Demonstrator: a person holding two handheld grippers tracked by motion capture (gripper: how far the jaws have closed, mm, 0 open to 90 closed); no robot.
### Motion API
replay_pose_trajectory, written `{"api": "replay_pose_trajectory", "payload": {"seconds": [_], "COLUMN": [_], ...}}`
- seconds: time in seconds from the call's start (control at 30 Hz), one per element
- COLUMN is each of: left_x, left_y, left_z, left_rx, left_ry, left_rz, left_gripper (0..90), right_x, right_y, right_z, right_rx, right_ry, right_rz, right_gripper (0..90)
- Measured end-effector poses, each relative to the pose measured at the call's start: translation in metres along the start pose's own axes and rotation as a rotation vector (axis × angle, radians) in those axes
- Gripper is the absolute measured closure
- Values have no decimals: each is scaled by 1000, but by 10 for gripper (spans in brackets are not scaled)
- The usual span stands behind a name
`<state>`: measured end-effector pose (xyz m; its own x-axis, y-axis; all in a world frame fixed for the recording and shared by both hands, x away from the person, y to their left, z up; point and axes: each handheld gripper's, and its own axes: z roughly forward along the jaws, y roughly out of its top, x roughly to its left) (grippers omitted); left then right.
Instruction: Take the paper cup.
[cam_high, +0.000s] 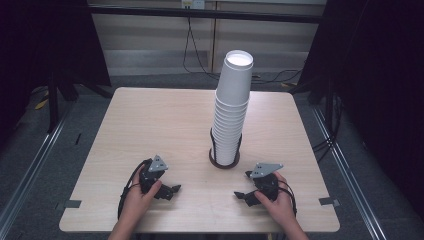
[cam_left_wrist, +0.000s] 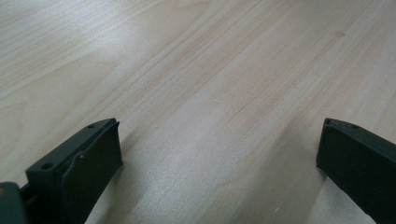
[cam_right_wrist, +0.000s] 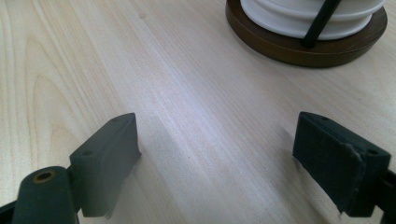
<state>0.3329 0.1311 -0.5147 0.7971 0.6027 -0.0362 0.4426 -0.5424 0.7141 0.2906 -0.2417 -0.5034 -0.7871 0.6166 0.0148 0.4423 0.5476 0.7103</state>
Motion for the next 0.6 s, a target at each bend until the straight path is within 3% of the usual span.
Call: {"api": "replay_pose_trajectory", "payload": {"seconds": [0.6], "left_x": [-1], "left_y": [0], "left_z": [0], "left_rx": [1], "left_ry": [7], "left_rz": [-8], "left_gripper": [0], "right_x": [0], "right_y": [0], "right_z": [0], "right_rx": [0], "right_ry": [0], "right_rz": [0], "right_gripper": [139]}}
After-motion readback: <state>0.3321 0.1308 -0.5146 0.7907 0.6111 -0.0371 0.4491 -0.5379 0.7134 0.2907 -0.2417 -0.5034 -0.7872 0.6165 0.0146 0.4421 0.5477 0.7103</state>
